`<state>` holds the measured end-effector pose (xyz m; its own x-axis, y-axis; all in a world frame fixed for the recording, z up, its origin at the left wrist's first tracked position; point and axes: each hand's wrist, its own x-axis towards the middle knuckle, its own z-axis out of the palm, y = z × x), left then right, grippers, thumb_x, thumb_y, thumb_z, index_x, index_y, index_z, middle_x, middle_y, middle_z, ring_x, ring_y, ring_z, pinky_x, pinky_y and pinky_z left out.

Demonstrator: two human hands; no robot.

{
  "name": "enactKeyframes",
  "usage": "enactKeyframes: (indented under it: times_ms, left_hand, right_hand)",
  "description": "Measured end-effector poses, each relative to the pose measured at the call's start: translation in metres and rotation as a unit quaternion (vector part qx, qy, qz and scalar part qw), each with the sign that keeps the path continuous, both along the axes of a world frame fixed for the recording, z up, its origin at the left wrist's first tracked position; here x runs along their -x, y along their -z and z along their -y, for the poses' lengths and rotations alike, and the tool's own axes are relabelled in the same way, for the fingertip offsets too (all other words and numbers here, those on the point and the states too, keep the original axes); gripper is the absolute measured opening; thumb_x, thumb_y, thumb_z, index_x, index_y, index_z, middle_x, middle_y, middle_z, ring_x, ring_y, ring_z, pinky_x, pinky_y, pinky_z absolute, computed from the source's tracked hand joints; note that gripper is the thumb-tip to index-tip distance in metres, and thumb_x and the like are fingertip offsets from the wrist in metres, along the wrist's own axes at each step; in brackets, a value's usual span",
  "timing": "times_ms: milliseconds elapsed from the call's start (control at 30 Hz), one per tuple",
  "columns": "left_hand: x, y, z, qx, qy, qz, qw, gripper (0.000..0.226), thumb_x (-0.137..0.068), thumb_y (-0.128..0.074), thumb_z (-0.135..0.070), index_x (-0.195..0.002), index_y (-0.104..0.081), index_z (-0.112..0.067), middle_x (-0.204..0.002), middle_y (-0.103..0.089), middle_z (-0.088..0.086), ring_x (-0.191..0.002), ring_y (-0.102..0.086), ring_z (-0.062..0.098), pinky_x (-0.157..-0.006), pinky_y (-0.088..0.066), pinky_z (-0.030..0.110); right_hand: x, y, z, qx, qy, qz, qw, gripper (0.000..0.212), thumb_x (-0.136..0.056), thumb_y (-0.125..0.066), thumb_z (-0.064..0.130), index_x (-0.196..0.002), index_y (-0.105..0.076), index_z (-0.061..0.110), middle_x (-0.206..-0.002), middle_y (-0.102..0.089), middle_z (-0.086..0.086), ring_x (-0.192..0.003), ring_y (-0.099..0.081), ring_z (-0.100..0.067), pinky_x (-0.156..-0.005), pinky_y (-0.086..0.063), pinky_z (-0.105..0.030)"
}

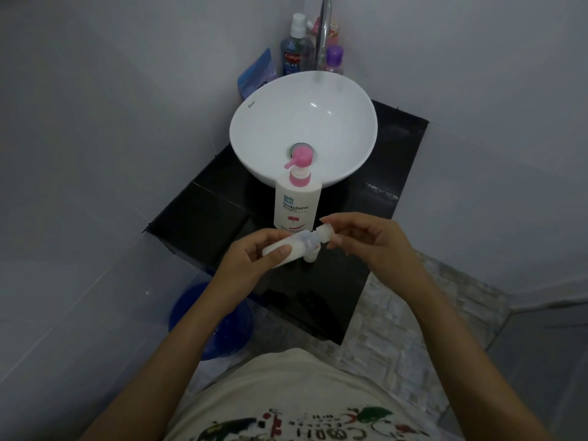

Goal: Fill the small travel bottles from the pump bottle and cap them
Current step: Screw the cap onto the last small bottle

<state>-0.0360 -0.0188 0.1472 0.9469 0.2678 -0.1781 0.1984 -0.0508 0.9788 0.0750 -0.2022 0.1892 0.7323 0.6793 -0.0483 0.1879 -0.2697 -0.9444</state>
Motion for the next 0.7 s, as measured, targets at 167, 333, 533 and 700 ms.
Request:
enactKeyframes:
  times_ms: [167, 333, 533, 700]
  left_hand:
    - [-0.0033, -0.0017, 0.0009, 0.001, -0.002, 0.001, 1.0, 0.026, -0.088, -0.058, -0.015, -0.114, -0.063, -0.013, -0.109, -0.064, -0.003, -0.091, -0.059, -0.007, -0.075, -0.048, 0.008]
    - [-0.0037, -0.0029, 0.0001, 0.013, -0.002, -0.003, 1.0, 0.025, -0.087, -0.06, -0.014, -0.111, -0.065, -0.015, -0.11, -0.065, -0.005, -0.097, -0.06, -0.002, -0.077, -0.048, 0.009]
    - [-0.0018, -0.0073, 0.0045, 0.024, 0.005, 0.007, 1.0, 0.021, -0.088, -0.059, -0.012, -0.105, -0.066, -0.021, -0.105, -0.066, -0.008, -0.093, -0.06, -0.008, -0.076, -0.047, 0.008]
    - [-0.0019, -0.0061, 0.007, 0.025, 0.005, 0.003, 1.0, 0.021, -0.087, -0.059, -0.015, -0.106, -0.066, -0.022, -0.108, -0.066, -0.005, -0.095, -0.06, -0.006, -0.078, -0.048, 0.009]
  right_hand:
    - [-0.0008, 0.0007, 0.0005, 0.016, 0.003, 0.0, 1.0, 0.019, -0.087, -0.061, 0.011, -0.099, -0.066, 0.024, -0.07, -0.07, 0.015, -0.062, -0.065, -0.004, -0.053, -0.05, -0.02]
    - [0.0018, 0.0037, 0.004, 0.01, -0.004, 0.041, 0.999, 0.027, -0.086, -0.061, 0.005, -0.106, -0.065, 0.022, -0.097, -0.069, 0.002, -0.082, -0.067, -0.018, -0.067, -0.058, -0.027]
    - [0.0033, 0.0057, 0.0007, 0.087, 0.028, 0.006, 0.996, 0.025, -0.091, -0.054, 0.03, -0.084, -0.068, 0.01, -0.068, -0.068, -0.006, -0.05, -0.059, -0.009, -0.048, -0.046, -0.018]
    - [0.0075, 0.0037, -0.0003, 0.094, 0.039, -0.027, 0.994, 0.039, -0.089, -0.045, 0.046, -0.089, -0.065, 0.012, -0.072, -0.067, -0.007, -0.053, -0.059, -0.012, -0.046, -0.046, -0.019]
